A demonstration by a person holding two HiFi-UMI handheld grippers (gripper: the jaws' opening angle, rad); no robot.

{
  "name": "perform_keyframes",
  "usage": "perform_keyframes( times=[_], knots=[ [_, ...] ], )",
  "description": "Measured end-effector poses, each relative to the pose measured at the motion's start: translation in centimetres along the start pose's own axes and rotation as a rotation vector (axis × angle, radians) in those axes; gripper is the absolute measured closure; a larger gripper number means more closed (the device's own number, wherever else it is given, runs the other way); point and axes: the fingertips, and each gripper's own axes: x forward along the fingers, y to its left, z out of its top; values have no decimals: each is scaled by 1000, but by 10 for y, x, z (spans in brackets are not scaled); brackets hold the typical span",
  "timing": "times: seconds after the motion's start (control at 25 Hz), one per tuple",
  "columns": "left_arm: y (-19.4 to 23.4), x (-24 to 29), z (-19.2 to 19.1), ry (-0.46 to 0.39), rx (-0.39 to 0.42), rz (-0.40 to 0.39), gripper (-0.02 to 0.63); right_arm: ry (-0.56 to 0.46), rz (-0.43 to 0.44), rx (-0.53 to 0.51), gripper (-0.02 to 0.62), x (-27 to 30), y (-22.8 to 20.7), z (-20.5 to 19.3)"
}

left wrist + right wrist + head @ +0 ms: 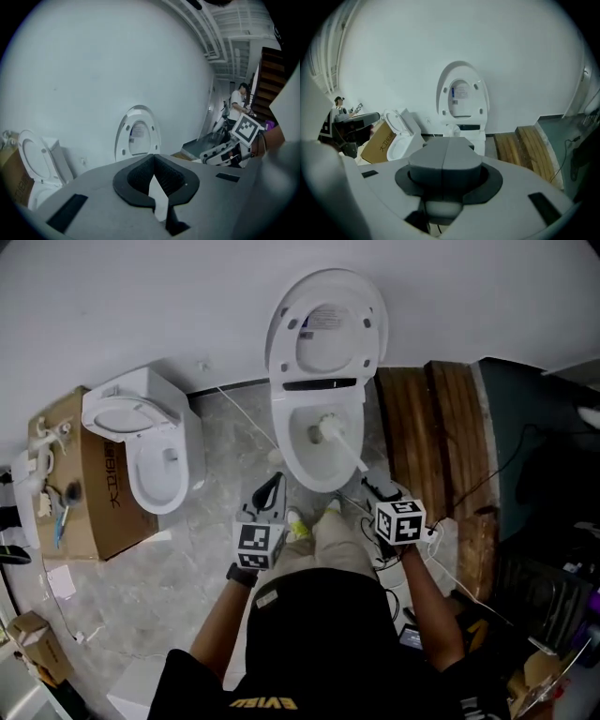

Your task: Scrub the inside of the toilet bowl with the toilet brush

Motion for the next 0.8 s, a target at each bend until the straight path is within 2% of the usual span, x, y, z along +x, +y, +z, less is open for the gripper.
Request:
perform_keyframes(
  times=[0.08,0.28,0.44,0.6,0.8],
  knots=[
    [-5,-10,16,-29,38,-17,589,-46,-9,-5,434,-27,6,8],
    [-11,-28,57,-104,74,-60,589,-106,-16,-22,434,-81,25,22],
    [-24,-32,85,-159,164,-71,589,-144,12,-20,433,-110,34,27],
    [-46,-26,81,-168,170,-101,589,-148,6,-67,433,-107,28,17],
    [-72,-37,78,-176,177,-119,589,-212,25,-97,433,-127,25,31]
  ],
)
